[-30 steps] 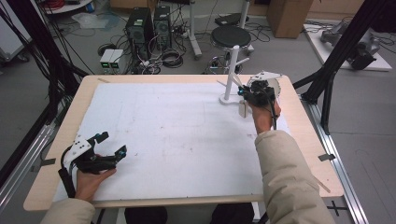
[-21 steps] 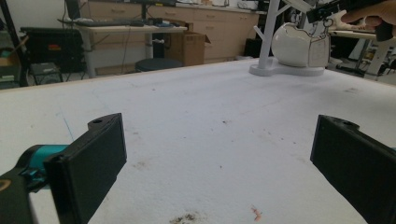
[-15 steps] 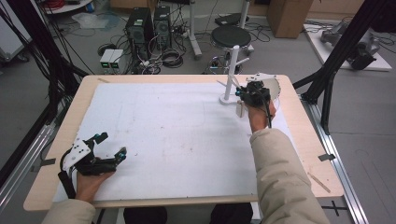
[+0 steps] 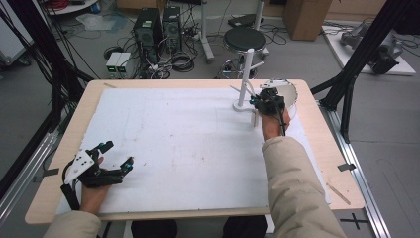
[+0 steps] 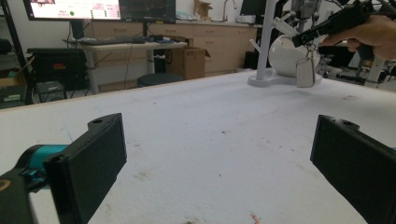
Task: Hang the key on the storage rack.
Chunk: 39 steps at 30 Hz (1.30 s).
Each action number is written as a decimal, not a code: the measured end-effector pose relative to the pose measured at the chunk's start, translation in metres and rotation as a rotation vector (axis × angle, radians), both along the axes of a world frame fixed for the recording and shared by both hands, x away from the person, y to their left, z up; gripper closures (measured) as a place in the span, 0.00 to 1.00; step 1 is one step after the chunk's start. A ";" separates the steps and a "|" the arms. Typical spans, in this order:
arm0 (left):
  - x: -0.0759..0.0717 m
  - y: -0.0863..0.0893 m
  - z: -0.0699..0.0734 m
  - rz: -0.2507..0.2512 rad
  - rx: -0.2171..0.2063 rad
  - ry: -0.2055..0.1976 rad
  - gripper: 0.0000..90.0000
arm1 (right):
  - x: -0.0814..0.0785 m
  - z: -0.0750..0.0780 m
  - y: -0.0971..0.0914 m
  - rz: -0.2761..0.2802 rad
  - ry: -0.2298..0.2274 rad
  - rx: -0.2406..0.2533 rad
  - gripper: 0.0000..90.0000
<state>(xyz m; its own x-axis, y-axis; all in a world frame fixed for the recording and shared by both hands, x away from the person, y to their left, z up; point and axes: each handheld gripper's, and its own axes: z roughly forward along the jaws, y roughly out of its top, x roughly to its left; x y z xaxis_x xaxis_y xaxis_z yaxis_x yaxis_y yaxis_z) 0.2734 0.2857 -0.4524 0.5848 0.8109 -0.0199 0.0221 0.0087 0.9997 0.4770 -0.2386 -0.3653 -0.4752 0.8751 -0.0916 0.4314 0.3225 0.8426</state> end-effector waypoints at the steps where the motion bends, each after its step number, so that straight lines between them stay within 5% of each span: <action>1: 0.000 0.000 0.000 0.003 -0.001 -0.003 0.04 | 0.000 -0.001 0.000 -0.003 0.007 0.002 0.91; 11: 0.000 0.000 0.000 0.008 -0.002 0.005 0.04 | 0.004 -0.005 0.000 0.004 0.033 0.043 0.85; 14: 0.001 0.000 0.000 0.008 -0.003 0.010 0.04 | 0.005 -0.007 -0.002 0.008 0.048 0.070 0.64; 19: 0.002 0.000 0.000 0.001 0.003 0.018 0.04 | 0.004 -0.006 -0.014 0.040 0.072 0.267 0.31; 22: 0.001 -0.001 0.000 -0.001 0.001 0.014 0.04 | -0.002 0.001 -0.016 0.093 0.046 0.277 0.10; 25: 0.001 -0.001 0.000 -0.006 0.003 0.011 0.04 | -0.011 0.010 -0.017 0.145 0.029 0.267 0.01; 33: 0.001 -0.001 0.000 -0.007 0.003 0.010 0.04 | -0.056 0.030 -0.033 0.266 -0.038 0.302 0.00; 39: 0.001 -0.001 0.000 -0.014 0.013 0.009 0.04 | -0.091 0.027 -0.051 0.336 -0.114 0.281 0.00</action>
